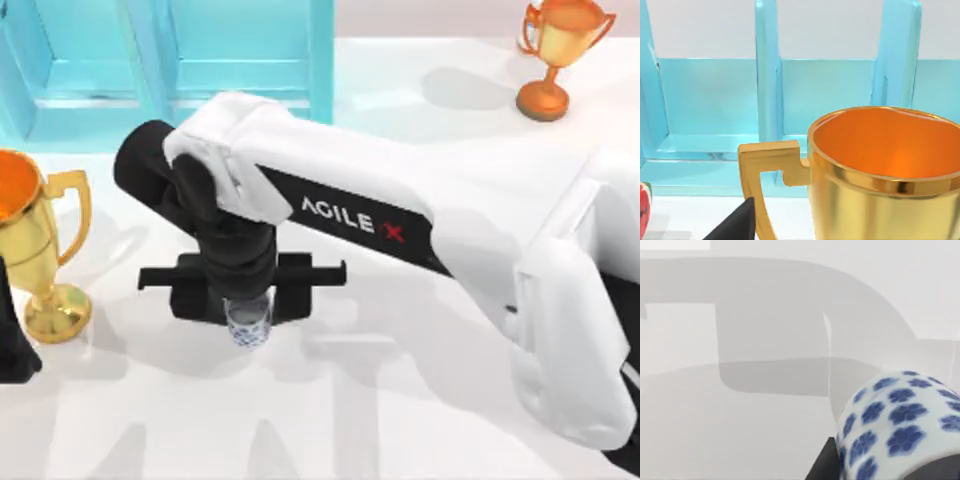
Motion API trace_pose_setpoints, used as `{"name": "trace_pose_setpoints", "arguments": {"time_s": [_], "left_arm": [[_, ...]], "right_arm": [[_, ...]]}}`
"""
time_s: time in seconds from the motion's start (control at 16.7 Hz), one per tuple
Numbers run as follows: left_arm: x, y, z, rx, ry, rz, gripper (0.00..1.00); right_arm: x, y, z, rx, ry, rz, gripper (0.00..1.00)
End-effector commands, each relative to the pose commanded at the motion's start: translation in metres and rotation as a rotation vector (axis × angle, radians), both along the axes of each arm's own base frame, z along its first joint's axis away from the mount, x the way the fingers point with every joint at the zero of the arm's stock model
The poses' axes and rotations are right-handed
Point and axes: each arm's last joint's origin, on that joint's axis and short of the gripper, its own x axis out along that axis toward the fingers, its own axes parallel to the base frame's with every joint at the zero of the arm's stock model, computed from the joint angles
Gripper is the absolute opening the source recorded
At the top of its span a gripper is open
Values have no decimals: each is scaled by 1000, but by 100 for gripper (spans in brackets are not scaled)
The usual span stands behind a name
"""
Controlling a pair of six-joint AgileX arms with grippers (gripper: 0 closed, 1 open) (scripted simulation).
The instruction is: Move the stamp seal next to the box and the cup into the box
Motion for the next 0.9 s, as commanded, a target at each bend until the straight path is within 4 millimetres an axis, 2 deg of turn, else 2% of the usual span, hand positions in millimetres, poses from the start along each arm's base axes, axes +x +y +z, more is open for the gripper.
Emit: {"name": "trace_pose_setpoints", "arguments": {"time_s": [0.18,0.6,0.72,0.9], "left_arm": [[0,0,0,0,0,0,100],[0,0,0,0,0,0,100],[0,0,0,0,0,0,100],[0,0,0,0,0,0,100]], "right_arm": [[4,-16,18,1,2,-5,0],[2,-84,88,4,-3,-1,0],[-1,-97,97,1,-1,0,0],[-1,-99,99,0,0,0,0]]}}
